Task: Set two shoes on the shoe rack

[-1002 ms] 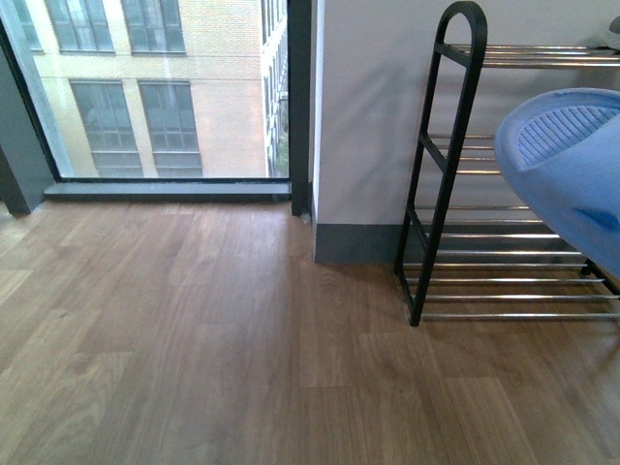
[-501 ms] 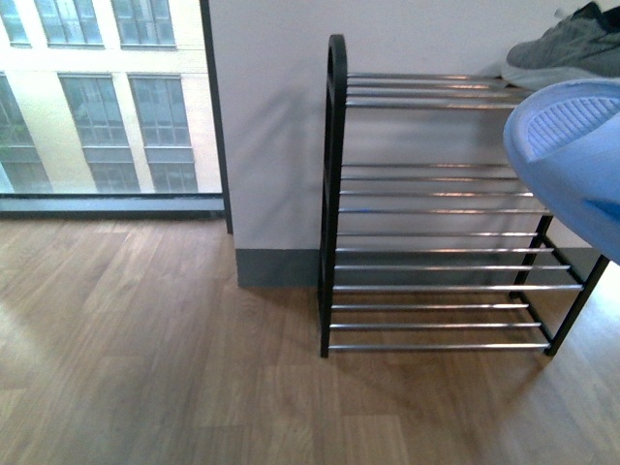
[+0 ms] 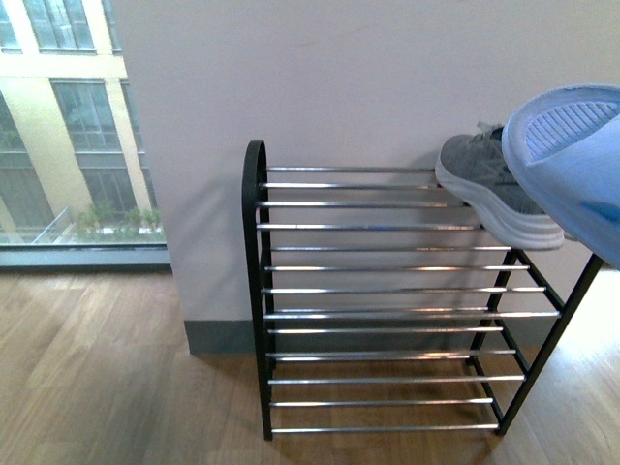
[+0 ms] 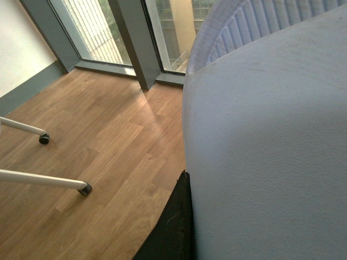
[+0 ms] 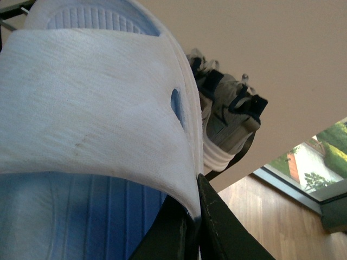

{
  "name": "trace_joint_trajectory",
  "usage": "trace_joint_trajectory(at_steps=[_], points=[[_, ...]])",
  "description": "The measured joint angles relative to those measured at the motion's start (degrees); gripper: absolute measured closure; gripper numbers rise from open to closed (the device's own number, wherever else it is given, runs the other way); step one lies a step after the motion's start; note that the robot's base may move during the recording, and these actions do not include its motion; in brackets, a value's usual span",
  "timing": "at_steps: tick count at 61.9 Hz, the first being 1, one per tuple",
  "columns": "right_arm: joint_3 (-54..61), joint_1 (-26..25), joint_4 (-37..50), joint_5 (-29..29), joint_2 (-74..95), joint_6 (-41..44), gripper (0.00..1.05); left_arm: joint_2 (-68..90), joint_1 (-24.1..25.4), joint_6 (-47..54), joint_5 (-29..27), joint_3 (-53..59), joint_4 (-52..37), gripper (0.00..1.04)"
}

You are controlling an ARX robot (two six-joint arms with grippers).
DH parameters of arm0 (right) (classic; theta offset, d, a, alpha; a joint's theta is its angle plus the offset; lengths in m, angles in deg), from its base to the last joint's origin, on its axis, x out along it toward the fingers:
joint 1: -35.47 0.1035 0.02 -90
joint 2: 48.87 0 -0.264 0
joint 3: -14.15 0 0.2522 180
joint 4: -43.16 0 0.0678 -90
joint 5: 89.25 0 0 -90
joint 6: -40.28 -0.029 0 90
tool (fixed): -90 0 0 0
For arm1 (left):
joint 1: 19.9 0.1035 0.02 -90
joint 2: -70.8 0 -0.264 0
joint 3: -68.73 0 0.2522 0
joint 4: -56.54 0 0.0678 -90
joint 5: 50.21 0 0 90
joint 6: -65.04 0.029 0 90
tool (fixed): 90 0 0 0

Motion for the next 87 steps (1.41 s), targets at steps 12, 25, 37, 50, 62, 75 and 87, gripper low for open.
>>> trace_joint_trajectory(at_steps=[12, 25, 37, 50, 62, 75, 87], points=[[0.0, 0.0, 0.0, 0.0, -0.1, 0.0, 1.03, 0.0, 0.0, 0.0, 0.0, 0.0, 0.0, 1.03], [0.0, 0.0, 0.0, 0.0, -0.1, 0.0, 1.03, 0.0, 0.0, 0.0, 0.0, 0.0, 0.0, 1.03], [0.0, 0.0, 0.0, 0.0, 0.1, 0.0, 1.03, 0.2, 0.0, 0.0, 0.0, 0.0, 0.0, 1.03], [0.0, 0.0, 0.0, 0.0, 0.0, 0.0, 1.03, 0.1, 0.0, 0.0, 0.0, 0.0, 0.0, 1.03], [0.0, 0.0, 0.0, 0.0, 0.0, 0.0, 1.03, 0.1, 0.0, 0.0, 0.0, 0.0, 0.0, 1.03], [0.0, 0.0, 0.0, 0.0, 0.0, 0.0, 1.03, 0.1, 0.0, 0.0, 0.0, 0.0, 0.0, 1.03], [-1.0, 1.7, 3.6, 2.5, 1.5, -16.4, 1.03, 0.1, 0.0, 0.0, 0.0, 0.0, 0.0, 1.03]])
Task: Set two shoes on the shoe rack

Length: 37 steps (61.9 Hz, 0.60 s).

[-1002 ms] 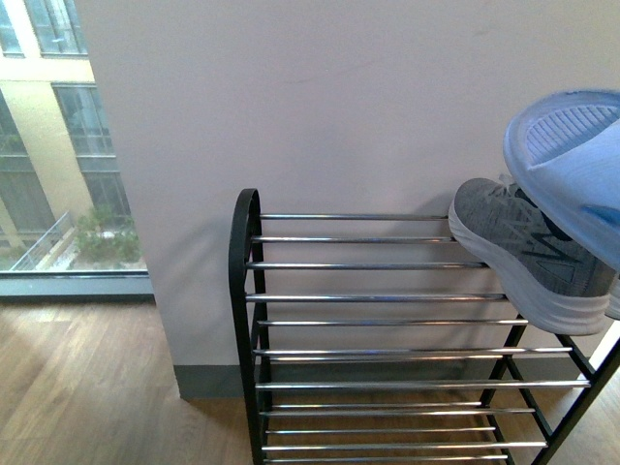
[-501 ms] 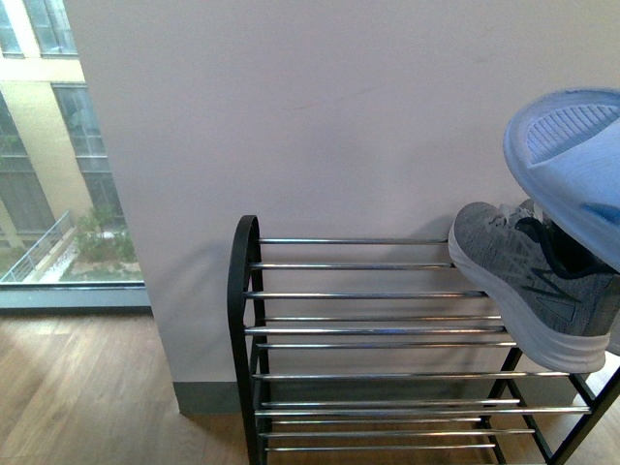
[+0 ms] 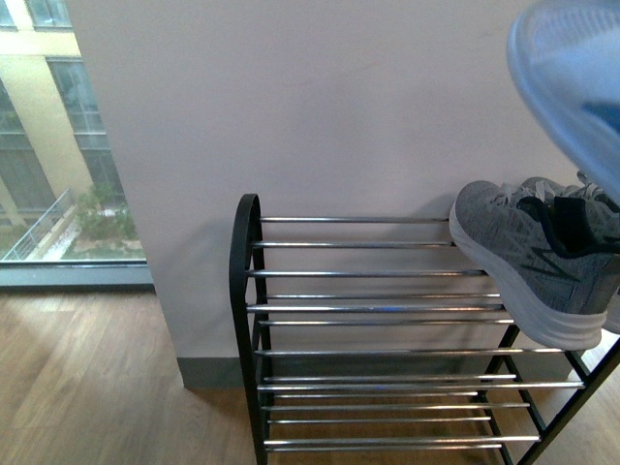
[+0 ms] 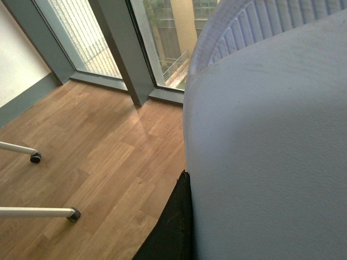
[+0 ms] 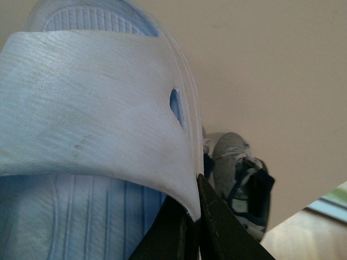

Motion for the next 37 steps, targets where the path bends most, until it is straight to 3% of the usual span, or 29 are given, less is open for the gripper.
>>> trace_joint_trajectory(at_steps=[19, 37], points=[[-12.2, 10.8, 2.1, -10.0, 13.8, -16.5, 1.03, 0.0, 0.0, 0.0, 0.0, 0.0, 0.0, 1.03], [-21.2, 17.3, -4.4, -17.2, 26.2, -27.7, 1.03, 0.0, 0.0, 0.0, 0.0, 0.0, 0.0, 1.03]])
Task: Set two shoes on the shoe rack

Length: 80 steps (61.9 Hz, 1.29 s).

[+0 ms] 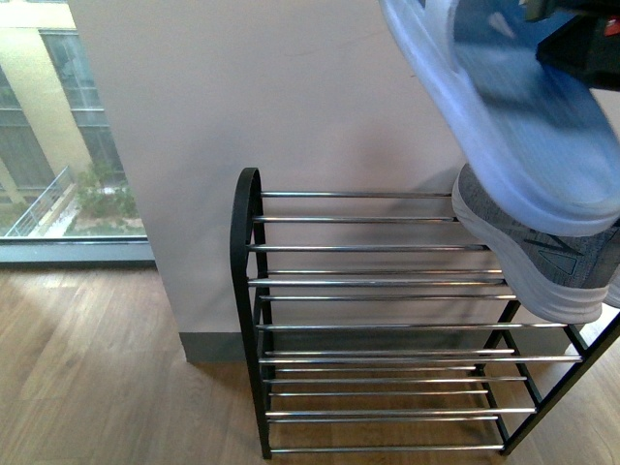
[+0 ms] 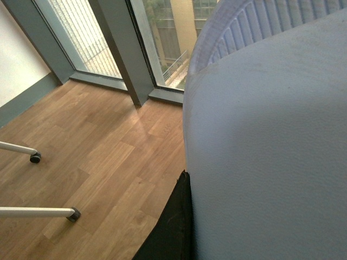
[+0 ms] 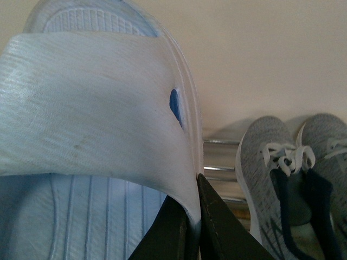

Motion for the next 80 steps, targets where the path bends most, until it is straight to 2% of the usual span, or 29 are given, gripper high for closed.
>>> trace_joint_trajectory(at_steps=[10, 25, 42, 54, 80], points=[[-4.6, 1.8, -5.9, -1.9, 6.0, -8.7, 1.03, 0.0, 0.0, 0.0, 0.0, 0.0, 0.0, 1.03], [-14.4, 6.2, -7.7, -4.9, 16.5, -12.1, 1.03, 0.0, 0.0, 0.0, 0.0, 0.0, 0.0, 1.03], [-25.0, 7.3, -11.7, -8.7, 30.3, -15.0, 1.03, 0.0, 0.0, 0.0, 0.0, 0.0, 0.0, 1.03], [-30.6, 5.9, -15.9, -9.8, 36.8, -17.8, 1.03, 0.0, 0.0, 0.0, 0.0, 0.0, 0.0, 1.03], [-35.6, -2.5, -21.6, -13.3, 41.3, -19.8, 1.03, 0.0, 0.0, 0.0, 0.0, 0.0, 0.0, 1.03]])
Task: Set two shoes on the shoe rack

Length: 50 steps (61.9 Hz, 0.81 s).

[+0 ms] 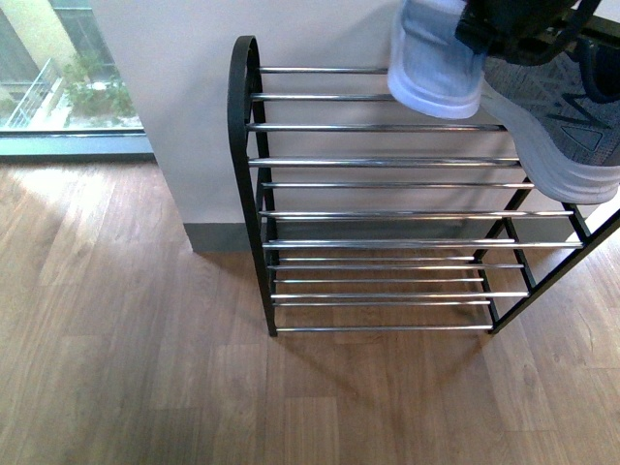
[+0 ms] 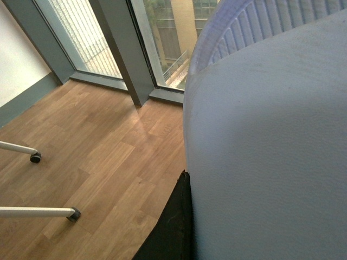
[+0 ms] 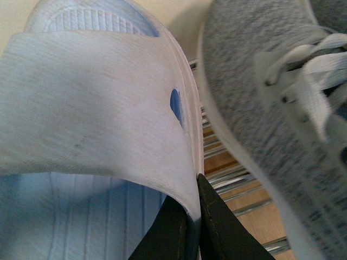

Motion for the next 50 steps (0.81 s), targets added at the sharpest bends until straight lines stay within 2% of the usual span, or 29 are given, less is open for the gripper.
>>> trace_joint_trajectory(at_steps=[11, 24, 39, 50], points=[[-0.5, 0.3, 0.3, 1.2, 1.2, 0.5, 1.03, 0.0, 0.0, 0.0, 0.0, 0.0, 0.0, 1.03], [-3.8, 1.8, -3.3, 2.1, 4.6, 2.8, 1.03, 0.0, 0.0, 0.0, 0.0, 0.0, 0.0, 1.03], [-7.6, 1.9, -3.7, -2.9, 9.9, 11.3, 1.03, 0.0, 0.0, 0.0, 0.0, 0.0, 0.0, 1.03], [-9.0, 1.1, -3.4, -4.1, 10.4, 15.1, 1.03, 0.0, 0.0, 0.0, 0.0, 0.0, 0.0, 1.03]])
